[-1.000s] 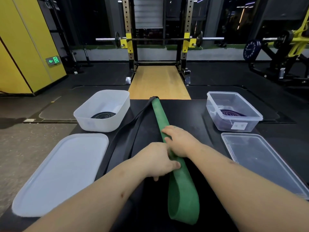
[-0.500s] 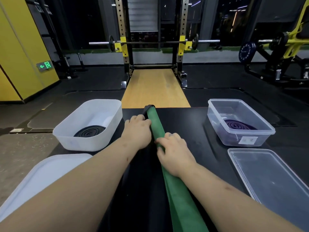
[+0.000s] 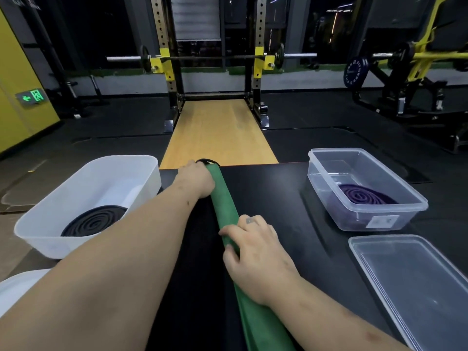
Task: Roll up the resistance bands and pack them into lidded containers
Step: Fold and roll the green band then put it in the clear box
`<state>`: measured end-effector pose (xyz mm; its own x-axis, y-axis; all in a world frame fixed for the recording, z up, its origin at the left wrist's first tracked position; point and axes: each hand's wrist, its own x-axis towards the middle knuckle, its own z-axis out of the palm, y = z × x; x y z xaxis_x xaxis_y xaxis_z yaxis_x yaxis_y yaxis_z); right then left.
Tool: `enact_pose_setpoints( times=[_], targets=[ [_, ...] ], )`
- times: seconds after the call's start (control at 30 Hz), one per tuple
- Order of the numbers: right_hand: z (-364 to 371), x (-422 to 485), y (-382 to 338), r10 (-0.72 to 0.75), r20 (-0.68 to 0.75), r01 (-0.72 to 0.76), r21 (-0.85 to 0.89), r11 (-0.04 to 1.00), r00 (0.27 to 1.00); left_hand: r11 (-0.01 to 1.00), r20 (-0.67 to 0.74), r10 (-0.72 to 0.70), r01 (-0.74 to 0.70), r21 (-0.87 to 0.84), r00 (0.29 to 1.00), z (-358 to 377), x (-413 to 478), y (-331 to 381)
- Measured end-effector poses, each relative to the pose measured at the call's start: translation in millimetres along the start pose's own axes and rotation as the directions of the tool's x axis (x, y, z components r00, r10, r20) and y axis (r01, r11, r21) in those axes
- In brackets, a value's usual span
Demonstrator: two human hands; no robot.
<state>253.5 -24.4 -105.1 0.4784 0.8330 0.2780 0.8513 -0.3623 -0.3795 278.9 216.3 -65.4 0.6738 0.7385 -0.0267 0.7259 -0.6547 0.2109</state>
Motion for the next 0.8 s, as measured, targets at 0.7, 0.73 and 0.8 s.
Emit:
enact_pose_setpoints(
  times=[0.7, 0.73, 0.8],
  targets=[
    [0.9, -1.7, -4.7, 0.012, -0.026, -0.013, -0.014, 1.0, 1.0, 0.96, -0.054, 0.128, -0.111, 0.255, 0.99, 11.2, -44.7, 20.7],
    [0.3, -2.2, -4.5, 0.018, -0.031, -0.018, -0.013, 1.0, 0.999, 0.978, -0.037, 0.096, -0.088, 0.19, 0.995, 13.4, -45.4, 24.8],
    [-1.5, -2.9, -4.9, 0.042, -0.018, -0.042, -0.015, 0.999, 0.999, 1.0, -0.045, 0.006, -0.005, 0.026, 0.999, 11.7, -44.2, 29.9]
  ],
)
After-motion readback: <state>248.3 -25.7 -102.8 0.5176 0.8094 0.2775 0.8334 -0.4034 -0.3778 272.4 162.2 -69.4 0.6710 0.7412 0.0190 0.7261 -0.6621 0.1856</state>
